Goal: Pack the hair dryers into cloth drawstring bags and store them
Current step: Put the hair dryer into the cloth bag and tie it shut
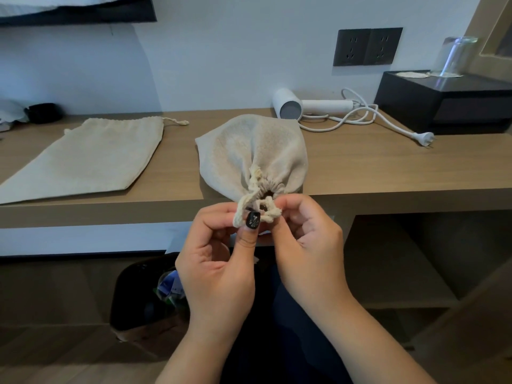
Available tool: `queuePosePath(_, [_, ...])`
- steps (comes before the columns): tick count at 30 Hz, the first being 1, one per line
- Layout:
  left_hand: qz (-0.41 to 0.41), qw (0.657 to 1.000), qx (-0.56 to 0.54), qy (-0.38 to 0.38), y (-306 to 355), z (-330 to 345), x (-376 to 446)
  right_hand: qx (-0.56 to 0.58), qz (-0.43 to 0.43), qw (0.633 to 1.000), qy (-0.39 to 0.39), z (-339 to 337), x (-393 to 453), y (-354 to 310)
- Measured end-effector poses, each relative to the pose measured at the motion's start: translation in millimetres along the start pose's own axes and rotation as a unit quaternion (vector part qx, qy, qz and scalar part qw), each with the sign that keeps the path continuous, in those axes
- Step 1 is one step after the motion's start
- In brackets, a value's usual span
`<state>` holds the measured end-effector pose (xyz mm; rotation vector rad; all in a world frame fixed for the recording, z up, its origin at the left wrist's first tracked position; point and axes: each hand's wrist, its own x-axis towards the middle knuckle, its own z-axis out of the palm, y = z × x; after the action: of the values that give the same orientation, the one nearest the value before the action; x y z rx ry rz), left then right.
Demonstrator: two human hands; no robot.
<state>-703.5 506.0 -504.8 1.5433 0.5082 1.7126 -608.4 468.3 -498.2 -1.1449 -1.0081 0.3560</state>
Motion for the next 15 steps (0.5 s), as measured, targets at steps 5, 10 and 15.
queuePosePath(5, [-0.074,0.996,-0.046,0.033,3.1,0.2,0.0,0.202,0.157,0.964,-0.075,-5.1,1.7,-17.6])
queuePosePath(10, [-0.112,0.992,-0.062,0.026,4.4,-1.2,1.0,0.188,0.222,0.954,-0.078,-8.8,6.8,-26.1])
queuePosePath(15, [-0.17,0.979,-0.098,0.058,4.1,1.1,1.7,0.271,0.236,0.933,-0.002,-12.7,15.2,-28.5])
